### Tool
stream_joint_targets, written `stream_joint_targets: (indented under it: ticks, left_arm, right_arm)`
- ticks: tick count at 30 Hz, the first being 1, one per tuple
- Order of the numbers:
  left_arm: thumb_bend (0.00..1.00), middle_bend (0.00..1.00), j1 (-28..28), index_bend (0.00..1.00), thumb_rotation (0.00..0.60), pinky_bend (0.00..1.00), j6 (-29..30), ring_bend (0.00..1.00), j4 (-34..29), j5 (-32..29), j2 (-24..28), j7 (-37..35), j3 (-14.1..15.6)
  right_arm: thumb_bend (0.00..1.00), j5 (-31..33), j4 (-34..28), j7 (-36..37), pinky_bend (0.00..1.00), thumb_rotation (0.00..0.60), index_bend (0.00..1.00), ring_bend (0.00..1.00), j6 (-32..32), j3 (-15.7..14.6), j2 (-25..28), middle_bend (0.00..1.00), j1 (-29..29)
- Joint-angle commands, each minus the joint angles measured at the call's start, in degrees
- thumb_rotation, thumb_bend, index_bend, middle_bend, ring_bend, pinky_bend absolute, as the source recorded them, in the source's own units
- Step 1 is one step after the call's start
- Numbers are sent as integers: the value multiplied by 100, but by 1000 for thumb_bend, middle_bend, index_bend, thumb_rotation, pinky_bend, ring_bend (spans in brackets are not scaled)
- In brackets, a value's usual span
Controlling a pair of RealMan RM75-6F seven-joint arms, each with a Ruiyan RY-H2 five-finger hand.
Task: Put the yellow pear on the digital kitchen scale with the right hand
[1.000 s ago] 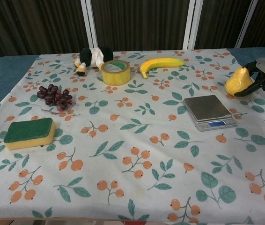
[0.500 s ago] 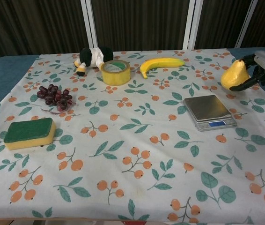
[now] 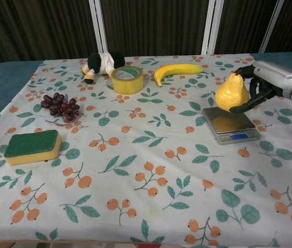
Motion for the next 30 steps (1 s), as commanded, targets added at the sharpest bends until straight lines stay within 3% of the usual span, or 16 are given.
stream_joint_targets:
  ticks: [1, 9, 17, 22, 30]
  left_arm:
    - [385, 95, -1, 125, 600, 339, -1, 78, -1, -1, 4, -11, -1]
    - [385, 95, 0, 125, 600, 339, -1, 78, 11, -12, 5, -35, -3]
    - [385, 95, -8, 125, 600, 339, -13, 78, 14, -10, 9, -38, -1]
    - [385, 95, -14, 125, 600, 339, -28, 78, 5, -15, 10, -27, 0]
    - [384, 95, -13, 126, 600, 339, -24, 78, 5, -10, 7, -14, 2]
  right_arm:
    - [425, 38, -361, -513, 759, 600, 780, 673, 26, -154, 181, 627, -104]
    - [424, 252, -479, -948, 736, 600, 720, 615, -87, -169, 177, 615, -101]
    - [394, 568, -808, -1265, 441, 600, 407, 274, -464, -221, 425, 350, -86]
    - [351, 590, -1039, -1383, 251, 600, 272, 108, -402, -258, 556, 224, -130]
    - [296, 355, -1444, -1193, 134, 600, 100, 5, -187, -353, 834, 115, -269]
